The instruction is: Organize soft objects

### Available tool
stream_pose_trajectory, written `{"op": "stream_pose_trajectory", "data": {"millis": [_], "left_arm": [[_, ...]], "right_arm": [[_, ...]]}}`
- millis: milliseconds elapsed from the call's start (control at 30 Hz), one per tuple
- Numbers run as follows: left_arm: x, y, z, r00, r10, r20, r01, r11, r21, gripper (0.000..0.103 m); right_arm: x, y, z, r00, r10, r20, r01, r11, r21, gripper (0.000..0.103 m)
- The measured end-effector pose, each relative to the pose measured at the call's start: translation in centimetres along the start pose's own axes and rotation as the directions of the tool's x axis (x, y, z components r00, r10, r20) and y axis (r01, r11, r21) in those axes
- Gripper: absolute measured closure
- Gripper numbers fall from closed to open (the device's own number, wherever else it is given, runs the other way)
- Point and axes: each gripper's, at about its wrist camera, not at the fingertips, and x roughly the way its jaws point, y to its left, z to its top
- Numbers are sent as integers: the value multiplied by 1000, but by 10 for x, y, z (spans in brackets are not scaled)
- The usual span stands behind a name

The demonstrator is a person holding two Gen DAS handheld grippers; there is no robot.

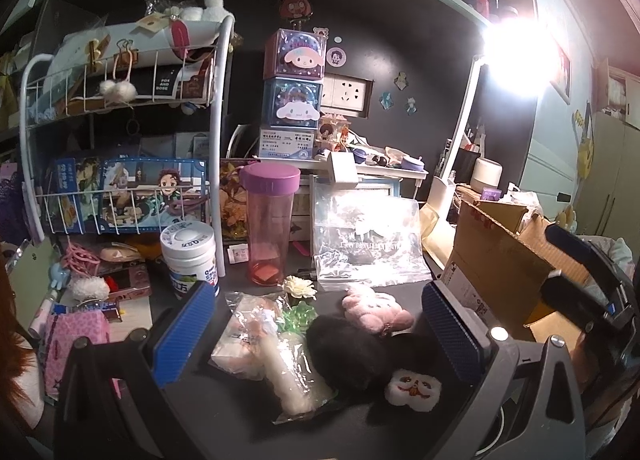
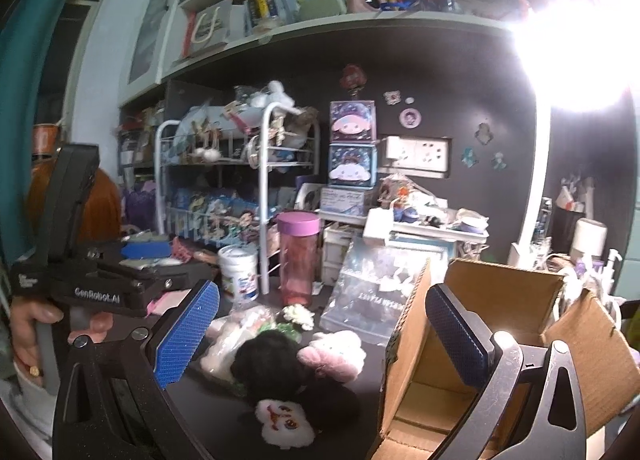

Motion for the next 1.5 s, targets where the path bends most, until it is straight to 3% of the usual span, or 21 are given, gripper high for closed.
{"op": "stream_pose_trajectory", "data": {"millis": [133, 267, 433, 533, 733, 833, 967, 1200, 1500], "left_arm": [[9, 17, 1, 999, -34, -5, 34, 999, -9, 1], [16, 39, 1, 999, -36, -12, 35, 999, -21, 1], [24, 69, -5, 999, -18, -42, 17, 1000, -19, 1], [28, 87, -11, 999, 15, -51, -16, 1000, -15, 1], [41, 115, -25, 995, -30, -97, 27, 999, -34, 1], [49, 119, -31, 993, -18, -121, 16, 1000, -19, 1], [57, 122, -38, 989, -71, -132, 67, 997, -37, 1], [66, 121, -40, 987, -72, -144, 68, 997, -33, 1], [68, 122, -40, 986, -78, -149, 72, 996, -43, 1]], "right_arm": [[9, 2, 7, 999, -17, -43, 17, 1000, 15, 0], [20, 22, 14, 996, -73, -60, 68, 994, -80, 0], [38, 55, 17, 992, 21, -125, -39, 989, -140, 32], [58, 69, 14, 977, 69, -200, -91, 991, -99, 40], [105, 72, -14, 920, 161, -357, -140, 987, 83, 40], [125, 67, -33, 892, 156, -425, -100, 984, 150, 40], [144, 52, -55, 861, 129, -491, -16, 974, 227, 40], [161, 37, -77, 826, 116, -552, 50, 960, 275, 31], [179, 29, -90, 785, 171, -595, 48, 942, 333, 23]]}}
